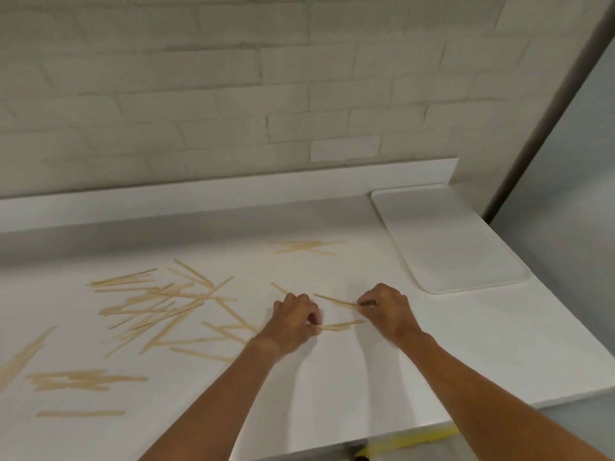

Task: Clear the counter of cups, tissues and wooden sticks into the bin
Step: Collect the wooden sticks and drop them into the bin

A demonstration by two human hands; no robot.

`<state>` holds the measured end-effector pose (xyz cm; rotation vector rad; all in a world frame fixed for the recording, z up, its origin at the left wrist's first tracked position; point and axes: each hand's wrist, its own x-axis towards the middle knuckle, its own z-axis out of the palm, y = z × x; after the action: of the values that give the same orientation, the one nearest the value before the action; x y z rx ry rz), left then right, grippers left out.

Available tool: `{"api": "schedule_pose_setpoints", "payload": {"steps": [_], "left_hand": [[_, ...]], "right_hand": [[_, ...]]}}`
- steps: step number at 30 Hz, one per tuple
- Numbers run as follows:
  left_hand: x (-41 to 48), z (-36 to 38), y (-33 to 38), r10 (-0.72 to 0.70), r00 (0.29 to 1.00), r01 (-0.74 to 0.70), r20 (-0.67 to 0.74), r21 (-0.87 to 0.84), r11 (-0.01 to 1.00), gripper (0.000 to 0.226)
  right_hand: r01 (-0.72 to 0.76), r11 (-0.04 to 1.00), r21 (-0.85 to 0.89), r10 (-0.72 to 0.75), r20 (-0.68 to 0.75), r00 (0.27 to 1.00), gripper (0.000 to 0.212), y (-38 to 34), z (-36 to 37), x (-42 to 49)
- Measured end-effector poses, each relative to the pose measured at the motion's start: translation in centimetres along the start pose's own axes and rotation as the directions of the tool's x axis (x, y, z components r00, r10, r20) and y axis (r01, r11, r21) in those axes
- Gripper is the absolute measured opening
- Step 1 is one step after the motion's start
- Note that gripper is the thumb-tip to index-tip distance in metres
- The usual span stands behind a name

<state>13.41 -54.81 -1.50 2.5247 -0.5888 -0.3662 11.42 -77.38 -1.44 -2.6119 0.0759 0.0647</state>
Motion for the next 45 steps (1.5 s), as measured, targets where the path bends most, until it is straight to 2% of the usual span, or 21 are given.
{"api": "schedule_pose_setpoints", "payload": {"steps": [3,7,9,12,14,17,18,21,24,28,30,31,33,35,38,41,44,45], "left_hand": [[1.0,-0.1,0.4,-0.003,0.998,-0.006,0.059,0.146,0.989,0.008],[0.9,-0.1,0.7,0.057,0.994,-0.083,0.095,0.295,0.952,0.021],[0.5,-0.2,0.7,0.088,0.994,-0.102,0.064,0.27,0.957,0.025],[0.3,-1.3,0.3,0.02,1.0,-0.019,-0.013,0.023,1.0,0.03],[0.7,-1.9,-0.6,-0.054,0.999,0.054,0.001,-0.117,0.992,0.029],[1.7,-3.0,-2.3,-0.103,0.993,0.112,0.063,-0.149,0.983,0.031],[1.8,-3.1,-2.9,-0.103,0.991,0.116,0.082,-0.179,0.977,0.033],[2.0,-3.3,-4.4,-0.063,0.995,0.067,0.079,-0.055,0.996,0.031],[1.2,-3.9,-4.2,-0.034,0.994,0.035,0.103,-0.006,0.999,0.029],[0.8,-4.0,-4.6,0.063,0.994,-0.073,0.087,0.114,0.991,0.009],[1.0,-4.0,-5.0,0.079,0.994,-0.089,0.079,0.14,0.986,0.007],[1.1,-4.0,-4.9,0.083,0.994,-0.092,0.065,0.148,0.985,0.013],[1.0,-4.2,-4.7,0.05,0.999,-0.05,-0.001,0.092,0.994,0.021],[1.1,-4.1,-4.8,0.01,0.999,-0.009,-0.036,0.026,1.0,0.029],[1.4,-4.0,-5.0,-0.006,0.999,0.007,-0.034,0.04,0.999,0.037],[1.8,-4.1,-4.8,-0.012,0.999,0.014,-0.045,0.043,0.999,0.027],[2.8,-4.3,-4.5,-0.022,0.999,0.023,-0.029,0.024,0.999,0.006],[3.2,-4.4,-4.3,-0.027,1.0,0.027,-0.015,0.018,0.999,0.006]], "right_hand": [[-0.023,0.998,-0.056,0.024,0.016,1.0,0.014,-0.2,0.3,1.0],[0.001,0.986,-0.164,0.009,0.063,0.998,0.02,-0.5,0.9,1.8],[-0.015,0.992,-0.122,0.018,0.03,0.999,0.024,-0.6,0.6,1.6],[-0.039,0.998,0.056,0.04,-0.017,0.999,0.027,-0.2,-0.3,1.1],[-0.045,0.975,0.218,0.043,0.012,0.999,0.023,0.2,-1.0,0.5],[-0.075,0.947,0.314,0.051,0.085,0.995,0.023,0.5,-1.6,-0.9],[-0.094,0.944,0.317,0.064,0.102,0.993,0.026,0.6,-1.8,-1.5],[-0.123,0.943,0.308,0.089,0.121,0.989,0.028,0.9,-2.2,-3.5],[-0.129,0.974,0.184,0.113,0.095,0.989,0.017,1.8,-2.1,-5.6],[-0.197,0.98,-0.009,0.197,0.003,0.98,0.028,2.7,-1.5,-7.9],[-0.238,0.969,-0.068,0.237,-0.029,0.971,0.026,2.9,-1.0,-8.9],[-0.263,0.961,-0.084,0.26,-0.046,0.965,0.026,3.0,-0.8,-9.2],[-0.32,0.944,-0.076,0.311,-0.112,0.944,0.029,3.2,-0.3,-9.8],[-0.361,0.931,-0.058,0.345,-0.193,0.919,0.022,3.1,0.0,-9.9],[-0.384,0.923,-0.036,0.368,-0.216,0.904,0.018,2.6,0.1,-9.2],[-0.395,0.918,0.022,0.392,-0.19,0.9,0.018,2.1,0.0,-7.7],[-0.378,0.924,0.049,0.381,-0.142,0.913,0.015,1.7,0.2,-5.5],[-0.369,0.928,0.055,0.373,-0.117,0.92,0.014,1.6,0.5,-4.7]]}}
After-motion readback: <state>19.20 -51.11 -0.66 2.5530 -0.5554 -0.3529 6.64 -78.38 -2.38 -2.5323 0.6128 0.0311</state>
